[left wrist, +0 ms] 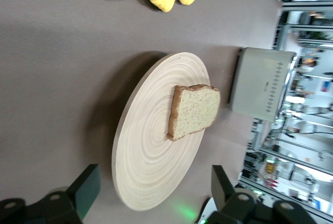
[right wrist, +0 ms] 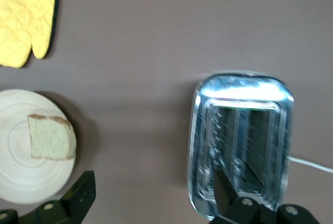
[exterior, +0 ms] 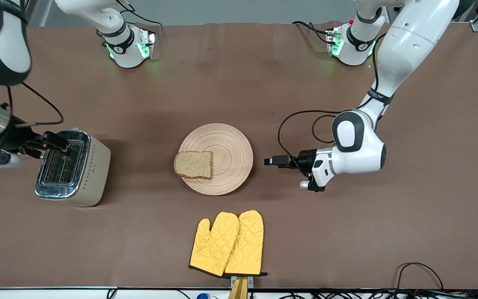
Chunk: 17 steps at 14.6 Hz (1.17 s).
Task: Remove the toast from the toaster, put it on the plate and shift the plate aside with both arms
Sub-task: 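Retract the right gripper while the left gripper reaches the plate rim, then hook the plate rim with the left gripper and drag it toward the mitts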
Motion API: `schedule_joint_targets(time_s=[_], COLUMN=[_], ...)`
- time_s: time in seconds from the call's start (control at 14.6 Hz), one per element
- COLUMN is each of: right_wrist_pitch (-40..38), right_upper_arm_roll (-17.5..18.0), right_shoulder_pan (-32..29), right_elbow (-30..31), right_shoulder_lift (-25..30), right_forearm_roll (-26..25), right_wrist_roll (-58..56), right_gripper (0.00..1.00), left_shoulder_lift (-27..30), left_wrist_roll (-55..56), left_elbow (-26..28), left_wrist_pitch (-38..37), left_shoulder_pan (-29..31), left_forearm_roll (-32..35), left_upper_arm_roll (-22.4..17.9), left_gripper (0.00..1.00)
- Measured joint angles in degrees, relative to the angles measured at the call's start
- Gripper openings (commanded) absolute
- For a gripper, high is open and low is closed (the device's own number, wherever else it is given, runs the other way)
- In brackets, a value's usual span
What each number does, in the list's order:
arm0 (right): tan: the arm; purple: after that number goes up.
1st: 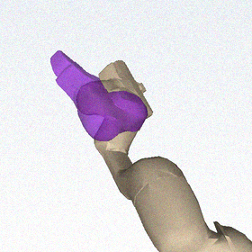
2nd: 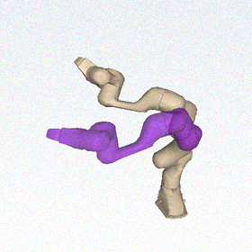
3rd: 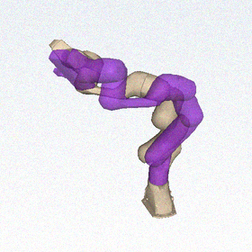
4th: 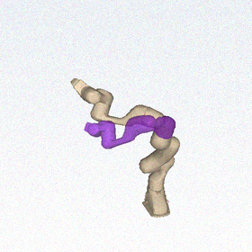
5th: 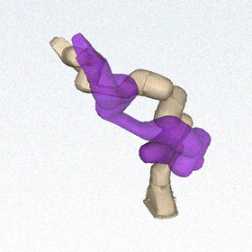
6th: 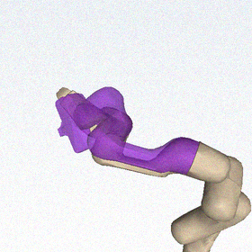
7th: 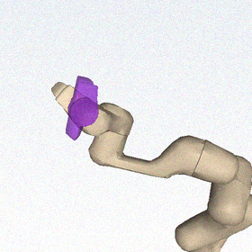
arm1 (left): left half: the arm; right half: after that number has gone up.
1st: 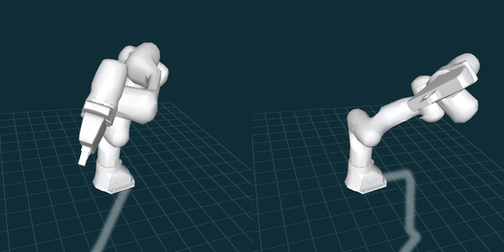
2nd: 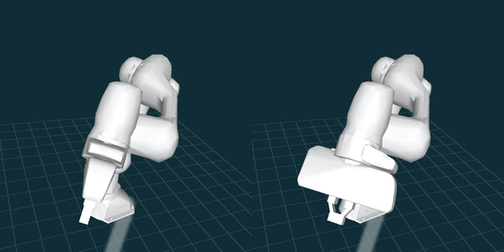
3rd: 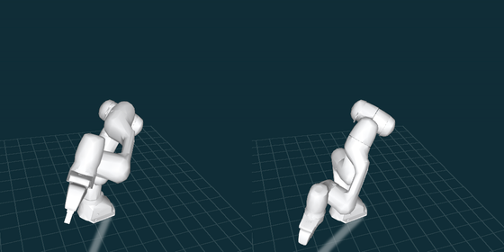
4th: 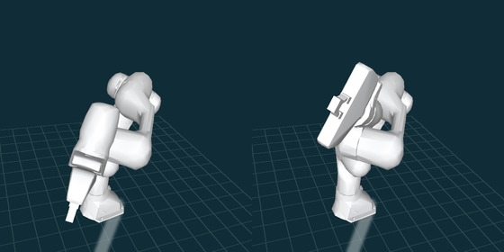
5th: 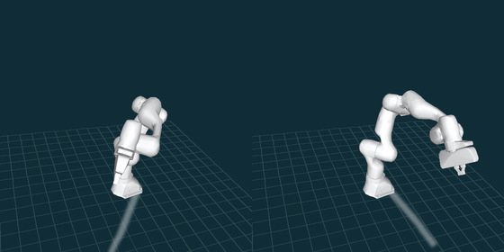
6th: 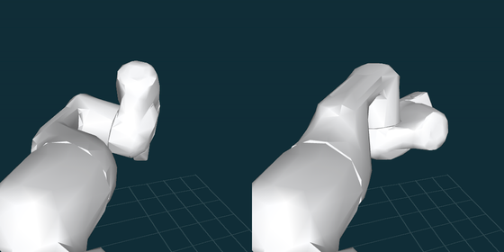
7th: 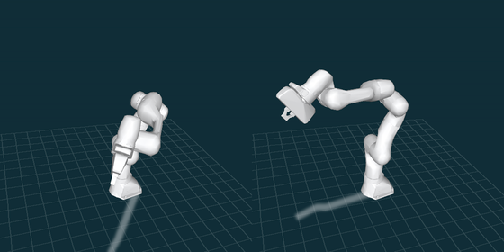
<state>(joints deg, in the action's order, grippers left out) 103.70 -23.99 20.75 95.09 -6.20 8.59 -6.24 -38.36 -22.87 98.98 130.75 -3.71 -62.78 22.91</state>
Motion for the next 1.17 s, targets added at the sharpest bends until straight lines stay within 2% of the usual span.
schedule_joint_targets(time_s=[0.21, 0.62, 0.89, 1.17], right_wrist_pitch=[-6.1, -8.8, -13.0, -15.1], right_upper_arm_roll=[0.2, 1.8, 14.2, 18.4], right_shoulder_pan=[0.0, -0.7, -13.0, -17.3], right_elbow=[-3.6, -5.4, -8.4, -10.0], right_shoulder_lift=[2.4, 3.2, 3.2, 3.2], right_forearm_roll=[-4.2, -5.6, -6.9, -8.3], right_wrist_roll=[1.6, 3.7, 3.8, 3.8], right_gripper=[1.00, 1.00, 1.00, 1.00], left_shoulder_lift=[-3.9, -8.2, -9.9, -11.1], left_wrist_roll=[-11.9, -21.2, -23.3, -24.6], left_elbow=[0.1, 0.1, 0.1, 0.2], left_wrist_pitch=[0.8, 6.1, 7.4, 7.4], left_shoulder_pan=[-0.2, -3.3, -4.8, -5.1], left_forearm_roll=[-8.1, -15.6, -17.0, -17.0], left_upper_arm_roll=[0.2, 0.5, 0.5, 0.5], left_gripper=[0.73, 0.63, 0.54, 0.46])
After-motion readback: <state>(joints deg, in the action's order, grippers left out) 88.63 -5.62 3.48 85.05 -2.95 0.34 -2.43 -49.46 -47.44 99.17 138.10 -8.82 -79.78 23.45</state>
